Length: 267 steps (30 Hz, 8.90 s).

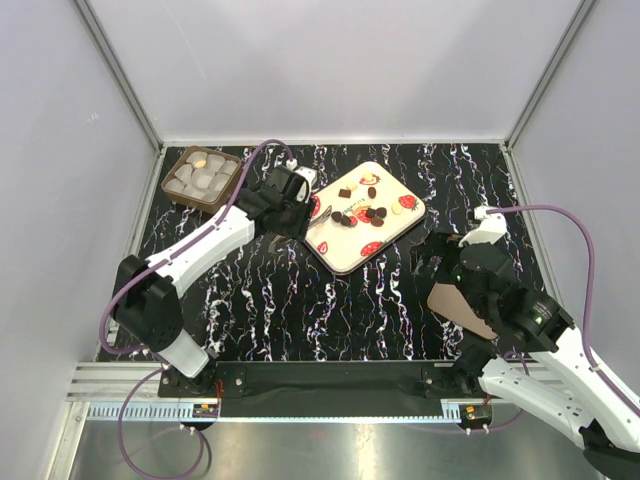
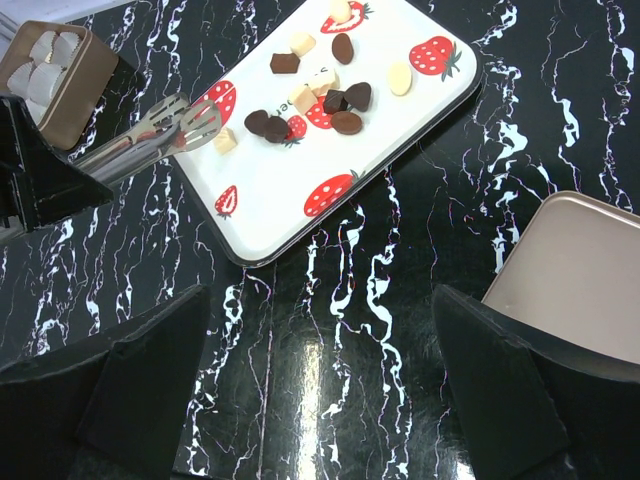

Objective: Pack the chocolate

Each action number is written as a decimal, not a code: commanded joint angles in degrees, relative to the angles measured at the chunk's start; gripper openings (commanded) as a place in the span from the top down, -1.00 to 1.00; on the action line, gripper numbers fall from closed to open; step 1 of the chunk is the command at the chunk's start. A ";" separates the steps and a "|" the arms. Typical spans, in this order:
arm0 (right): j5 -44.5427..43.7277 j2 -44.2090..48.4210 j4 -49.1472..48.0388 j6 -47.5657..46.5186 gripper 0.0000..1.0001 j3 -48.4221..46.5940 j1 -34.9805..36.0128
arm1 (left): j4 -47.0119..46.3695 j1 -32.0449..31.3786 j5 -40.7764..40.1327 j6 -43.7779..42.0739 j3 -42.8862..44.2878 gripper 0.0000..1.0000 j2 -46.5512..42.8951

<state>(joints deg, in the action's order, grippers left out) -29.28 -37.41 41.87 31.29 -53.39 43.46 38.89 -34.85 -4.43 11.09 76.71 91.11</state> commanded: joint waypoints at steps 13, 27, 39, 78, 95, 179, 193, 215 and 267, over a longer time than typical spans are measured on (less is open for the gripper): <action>-0.96 0.32 -0.91 0.26 -1.00 -0.49 0.04 | -6.28 -0.83 -4.19 -0.28 -4.19 -0.03 0.73; -1.22 0.32 -1.70 0.26 -0.99 0.21 0.04 | -7.69 -0.92 -4.01 -1.25 -4.81 -0.02 4.16; -1.31 1.46 -1.35 0.53 -0.99 0.74 0.13 | -5.94 -1.62 -4.10 -0.55 -3.76 0.05 4.69; -1.13 1.99 -1.97 1.06 -0.99 1.53 0.13 | -1.81 -1.71 -6.91 -0.37 4.67 0.01 3.45; -2.63 2.16 -1.96 0.00 -0.99 1.97 0.13 | -4.35 -1.45 -8.23 -0.90 8.37 0.02 13.39; -2.36 -3.90 -7.24 -2.28 -0.99 2.14 0.22 | -3.29 36.52 -1.81 -3.00 26.04 0.21 22.79; -4.30 -3.72 -8.03 -3.51 -0.99 3.02 0.13 | -4.97 37.66 -0.76 -4.24 27.97 0.07 27.28; -2.28 -2.76 -4.08 -1.14 -1.00 0.13 0.13 | -4.61 29.34 8.47 1.30 15.51 0.04 2.59; -2.01 0.93 -1.88 1.23 -1.00 1.35 0.04 | -8.84 -4.79 -3.75 2.79 3.98 0.09 13.48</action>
<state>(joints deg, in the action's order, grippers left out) -29.50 -36.95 41.47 32.82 -51.46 43.46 32.77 -39.03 -6.94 13.54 78.39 105.01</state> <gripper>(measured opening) 0.994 0.471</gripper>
